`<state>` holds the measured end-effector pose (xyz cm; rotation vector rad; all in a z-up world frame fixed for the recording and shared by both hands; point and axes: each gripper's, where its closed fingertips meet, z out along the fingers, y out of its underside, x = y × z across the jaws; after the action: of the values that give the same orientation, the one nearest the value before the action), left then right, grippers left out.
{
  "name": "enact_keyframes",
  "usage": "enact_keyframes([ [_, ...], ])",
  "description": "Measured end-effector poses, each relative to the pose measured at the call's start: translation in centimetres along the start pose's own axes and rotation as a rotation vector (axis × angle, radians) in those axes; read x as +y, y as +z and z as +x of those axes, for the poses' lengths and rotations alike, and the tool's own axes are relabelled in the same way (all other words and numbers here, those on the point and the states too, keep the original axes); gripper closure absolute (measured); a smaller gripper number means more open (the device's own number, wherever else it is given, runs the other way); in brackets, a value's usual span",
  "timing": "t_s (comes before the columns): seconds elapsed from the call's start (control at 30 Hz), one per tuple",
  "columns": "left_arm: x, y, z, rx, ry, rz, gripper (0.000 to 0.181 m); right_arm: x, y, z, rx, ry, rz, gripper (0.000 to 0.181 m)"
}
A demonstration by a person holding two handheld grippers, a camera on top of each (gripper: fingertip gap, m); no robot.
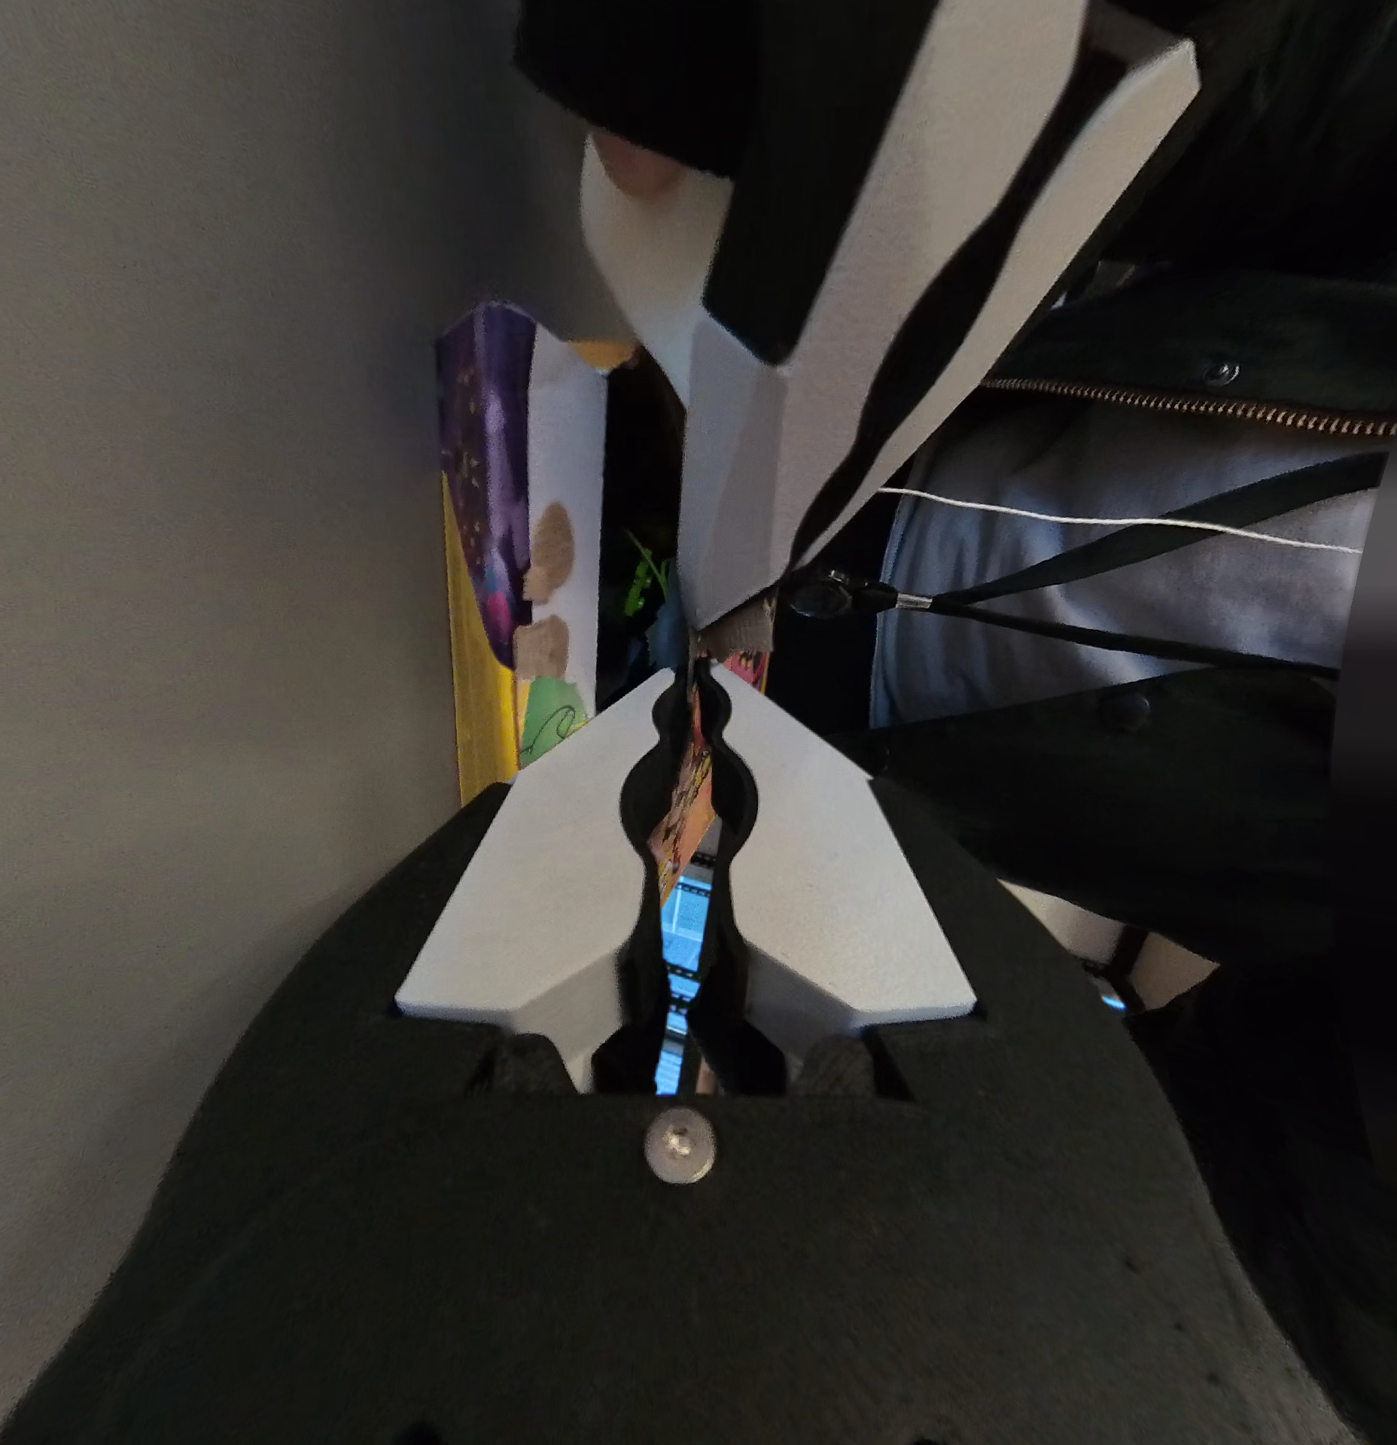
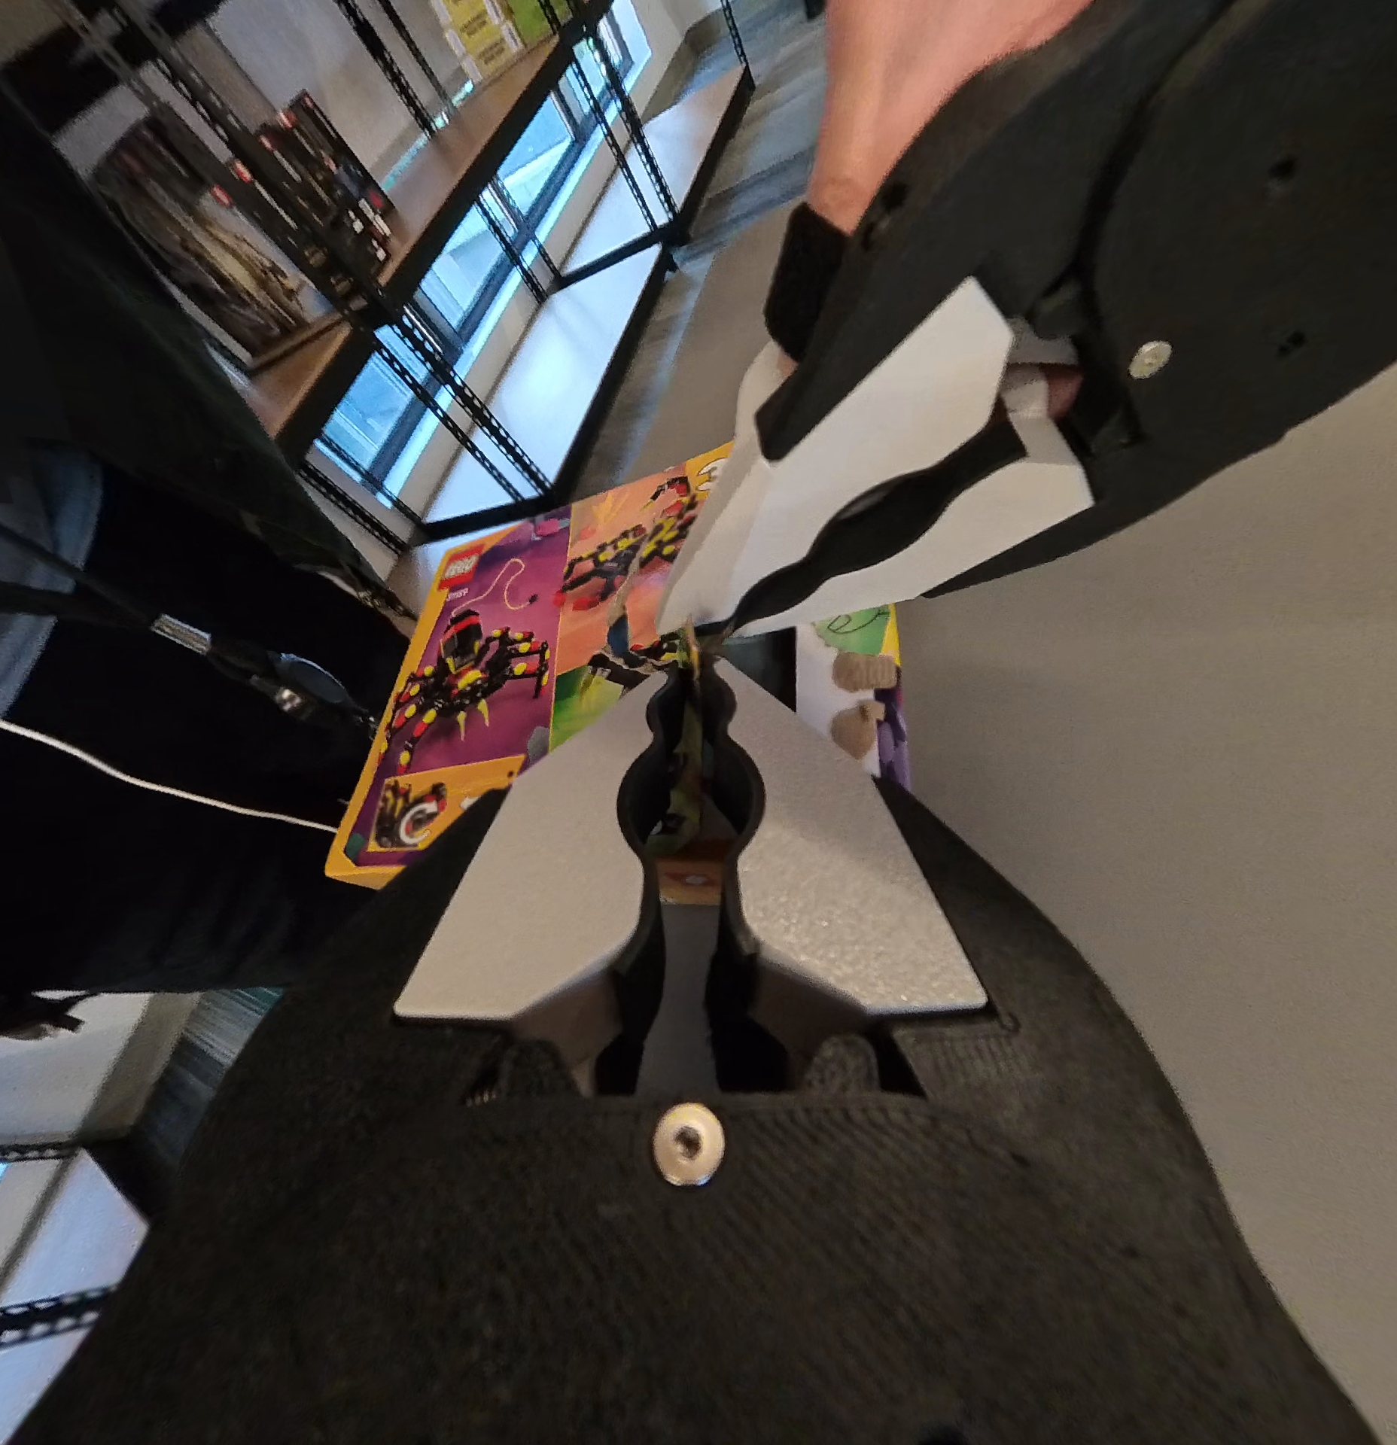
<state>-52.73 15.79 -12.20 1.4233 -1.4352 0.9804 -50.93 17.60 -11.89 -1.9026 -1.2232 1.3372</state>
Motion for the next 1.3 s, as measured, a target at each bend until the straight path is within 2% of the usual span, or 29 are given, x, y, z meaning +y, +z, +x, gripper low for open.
enact_keyframes([
  [0.13,-0.8,-1.1,0.0,-0.029,-0.021,0.079,0.177,-0.4,-0.8,0.6,0.061,0.002,0.059,0.177],
  [0.23,-1.3,-2.6,0.0,-0.069,-0.013,0.175,0.164,-0.5,-1.2,1.0,0.092,0.020,0.094,0.174],
  [0.33,-1.5,-3.4,-0.8,-0.156,0.029,0.223,0.172,-0.8,-1.5,1.4,0.118,0.034,0.130,0.175],
  [0.4,-2.0,-3.5,-0.7,-0.164,0.067,0.263,0.173,-0.9,-1.8,1.6,0.127,0.045,0.158,0.178],
  [0.57,-1.1,-2.8,-0.5,-0.184,0.086,0.241,0.171,-0.7,-1.7,1.5,0.114,0.075,0.154,0.177],
  [0.63,-1.2,-2.9,-0.3,-0.232,0.131,0.276,0.167,-0.4,-1.7,1.7,0.129,0.075,0.140,0.175],
  [0.73,-1.0,-3.3,-0.7,-0.386,0.187,0.285,0.163,-0.4,-1.7,1.7,0.125,0.090,0.142,0.176],
  [0.8,-1.1,-2.9,-0.2,-0.422,0.227,0.305,0.161,-0.4,-1.6,1.6,0.112,0.109,0.152,0.177],
  [0.87,-1.3,-2.6,-0.8,-0.463,0.195,0.331,0.161,-0.4,-1.6,1.7,0.112,0.118,0.159,0.177],
  [0.9,-1.3,-2.5,-1.0,-0.458,0.169,0.344,0.167,-0.4,-1.6,1.7,0.111,0.121,0.165,0.178],
  [1.07,-1.4,-2.2,-0.8,-0.419,0.166,0.430,0.164,-0.4,-1.5,1.6,0.118,0.126,0.190,0.177],
  [1.3,-0.9,-1.3,-0.9,-0.331,0.172,0.377,0.178,-0.1,-0.8,1.3,0.138,0.085,0.187,0.175],
])
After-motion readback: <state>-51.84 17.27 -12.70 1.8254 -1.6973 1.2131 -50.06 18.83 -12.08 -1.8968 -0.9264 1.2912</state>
